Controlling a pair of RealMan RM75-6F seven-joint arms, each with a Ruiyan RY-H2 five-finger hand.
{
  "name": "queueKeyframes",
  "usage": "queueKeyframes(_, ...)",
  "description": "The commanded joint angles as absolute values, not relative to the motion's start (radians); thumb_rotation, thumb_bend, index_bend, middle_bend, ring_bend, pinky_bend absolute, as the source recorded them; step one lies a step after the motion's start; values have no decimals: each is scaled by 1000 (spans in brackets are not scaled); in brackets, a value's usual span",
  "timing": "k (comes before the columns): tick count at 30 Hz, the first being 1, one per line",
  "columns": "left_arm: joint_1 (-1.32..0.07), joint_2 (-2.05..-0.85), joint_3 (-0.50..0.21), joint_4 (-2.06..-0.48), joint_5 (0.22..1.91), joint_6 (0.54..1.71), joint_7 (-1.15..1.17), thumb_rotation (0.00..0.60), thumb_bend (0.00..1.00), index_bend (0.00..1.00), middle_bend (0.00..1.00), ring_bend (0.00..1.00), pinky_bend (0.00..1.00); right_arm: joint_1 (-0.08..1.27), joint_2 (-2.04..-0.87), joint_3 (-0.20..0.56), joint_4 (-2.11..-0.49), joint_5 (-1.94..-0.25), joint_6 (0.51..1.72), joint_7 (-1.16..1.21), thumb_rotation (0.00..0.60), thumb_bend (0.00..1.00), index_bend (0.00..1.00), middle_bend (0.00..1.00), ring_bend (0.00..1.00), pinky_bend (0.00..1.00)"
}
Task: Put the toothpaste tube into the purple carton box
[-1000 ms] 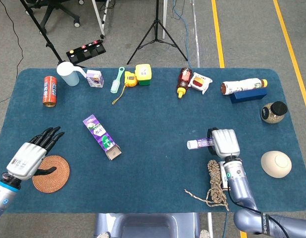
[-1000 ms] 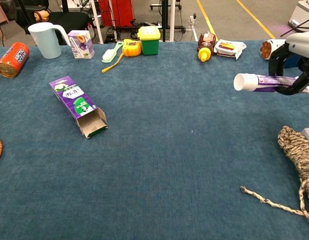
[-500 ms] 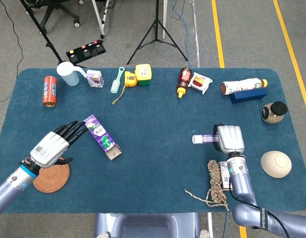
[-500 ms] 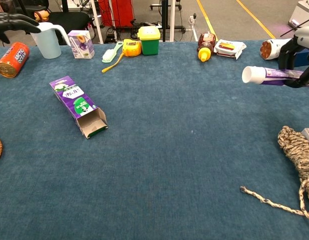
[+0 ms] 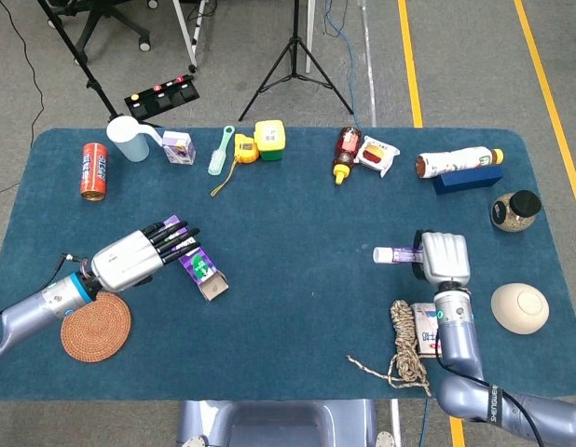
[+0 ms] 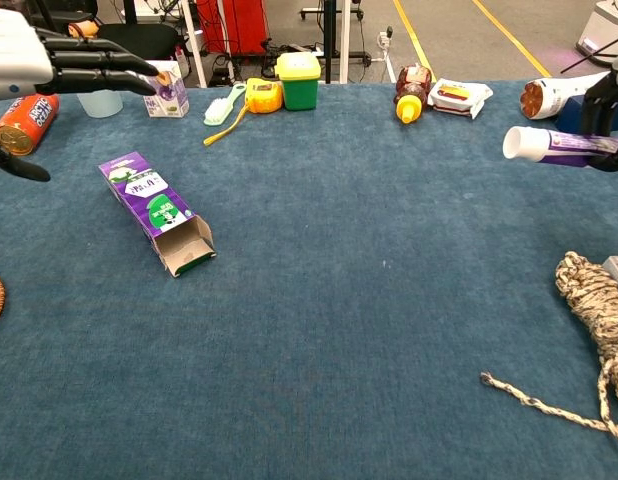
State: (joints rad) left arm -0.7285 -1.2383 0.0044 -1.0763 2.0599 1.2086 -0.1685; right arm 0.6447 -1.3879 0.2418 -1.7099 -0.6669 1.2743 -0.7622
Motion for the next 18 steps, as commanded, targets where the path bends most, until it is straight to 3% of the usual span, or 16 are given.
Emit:
queueKeyframes(1, -797, -1342, 33, -915, 2085, 1227, -239, 600, 68, 0, 0, 0, 260, 647, -1390, 245, -1696, -658, 1276, -761, 600, 710, 696, 850, 878, 867)
queueKeyframes(8, -838, -1467, 83, -746, 2062, 1180, -296, 600, 68, 0, 0, 0, 262, 657, -1387, 257, -1672, -633, 1278, -769, 600, 711, 696, 850, 878, 868)
queueKeyframes(18, -872, -1550, 130, -616, 2018, 1135, -342, 600, 70, 0, 0, 0, 278, 658, -1381, 254, -1656, -622, 1270, -764, 600, 713, 696, 851, 878, 868)
